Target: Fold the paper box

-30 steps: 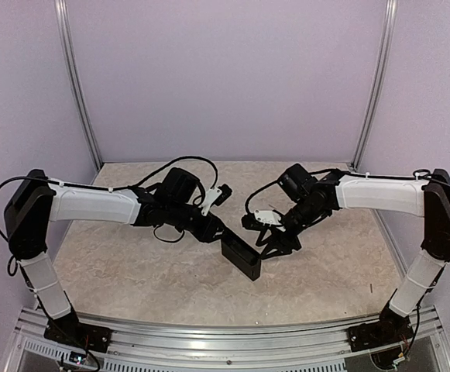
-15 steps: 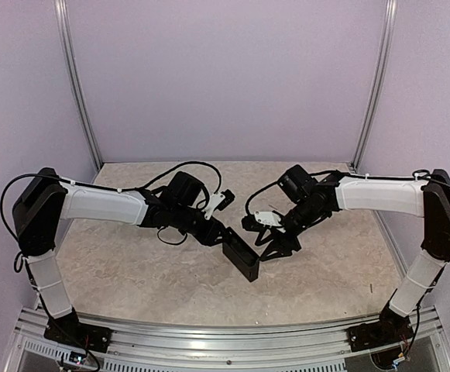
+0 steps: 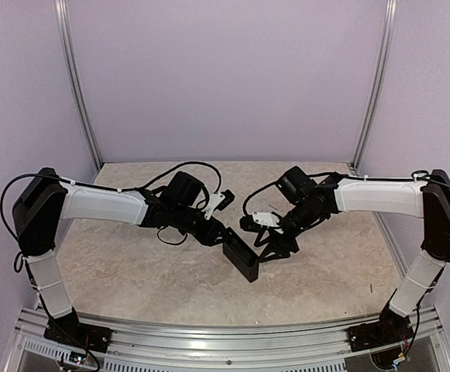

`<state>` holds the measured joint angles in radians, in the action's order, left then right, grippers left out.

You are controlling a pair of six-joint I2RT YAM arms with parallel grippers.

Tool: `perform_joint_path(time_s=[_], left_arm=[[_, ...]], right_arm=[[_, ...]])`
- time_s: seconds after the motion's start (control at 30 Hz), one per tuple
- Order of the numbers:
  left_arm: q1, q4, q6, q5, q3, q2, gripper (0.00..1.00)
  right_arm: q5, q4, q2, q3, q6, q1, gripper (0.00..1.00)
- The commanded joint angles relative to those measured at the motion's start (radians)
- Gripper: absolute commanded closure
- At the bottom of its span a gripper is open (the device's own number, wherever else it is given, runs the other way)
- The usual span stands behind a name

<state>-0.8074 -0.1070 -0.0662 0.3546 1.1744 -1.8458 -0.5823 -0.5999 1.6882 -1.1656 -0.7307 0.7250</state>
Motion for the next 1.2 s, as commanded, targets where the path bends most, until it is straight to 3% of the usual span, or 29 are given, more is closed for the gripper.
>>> perform_joint_path(time_s=[0.0, 1.17], left_arm=[[-0.005, -0.025, -0.013, 0.004, 0.007, 0.004, 0.67], [-0.037, -0.056, -0.014, 0.002, 0.023, -0.021, 0.68]], right_arm=[[0.011, 0.032, 0.013, 0.002, 0.059, 0.011, 0.49], [-0.057, 0.18, -0.033, 0.093, 0.239, -0.03, 0.76]])
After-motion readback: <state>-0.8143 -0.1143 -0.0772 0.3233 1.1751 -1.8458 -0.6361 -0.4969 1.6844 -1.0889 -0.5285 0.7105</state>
